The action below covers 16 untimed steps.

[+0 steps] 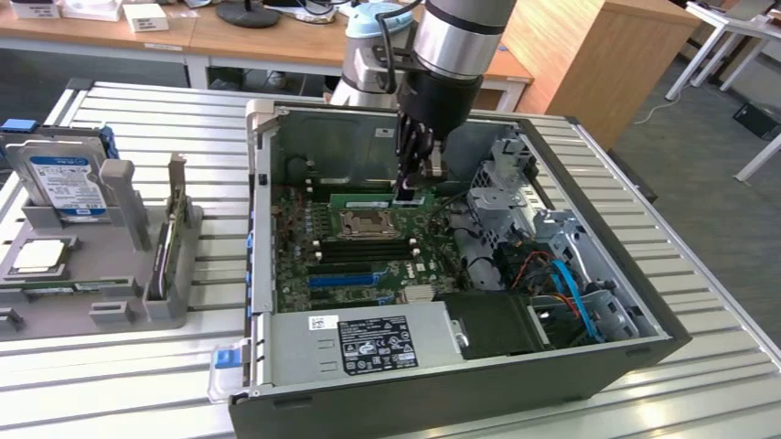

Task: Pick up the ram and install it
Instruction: 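Insert the ram into the slot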

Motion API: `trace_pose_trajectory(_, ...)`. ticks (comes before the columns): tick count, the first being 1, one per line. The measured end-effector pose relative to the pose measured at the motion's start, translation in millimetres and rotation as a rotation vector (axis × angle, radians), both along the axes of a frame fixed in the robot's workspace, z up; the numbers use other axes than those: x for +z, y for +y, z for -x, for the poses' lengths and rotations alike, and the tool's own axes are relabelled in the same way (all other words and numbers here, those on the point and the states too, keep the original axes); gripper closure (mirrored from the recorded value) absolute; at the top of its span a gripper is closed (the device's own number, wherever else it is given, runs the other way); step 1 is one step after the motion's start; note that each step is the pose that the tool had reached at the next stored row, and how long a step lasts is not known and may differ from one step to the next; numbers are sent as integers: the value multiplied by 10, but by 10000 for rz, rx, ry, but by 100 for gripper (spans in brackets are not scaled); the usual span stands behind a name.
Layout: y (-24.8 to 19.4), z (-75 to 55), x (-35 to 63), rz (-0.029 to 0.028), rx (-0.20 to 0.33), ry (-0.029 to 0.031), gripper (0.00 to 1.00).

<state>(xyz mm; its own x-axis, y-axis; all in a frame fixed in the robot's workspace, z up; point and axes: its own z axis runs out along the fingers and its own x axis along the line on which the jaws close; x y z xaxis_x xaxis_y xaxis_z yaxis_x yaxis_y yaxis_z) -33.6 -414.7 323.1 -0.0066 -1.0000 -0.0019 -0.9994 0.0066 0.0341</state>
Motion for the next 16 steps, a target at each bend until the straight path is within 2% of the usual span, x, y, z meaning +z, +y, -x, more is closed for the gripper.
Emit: trace_pose_trajectory(16, 0, 1, -157, 1, 0, -1, 89)
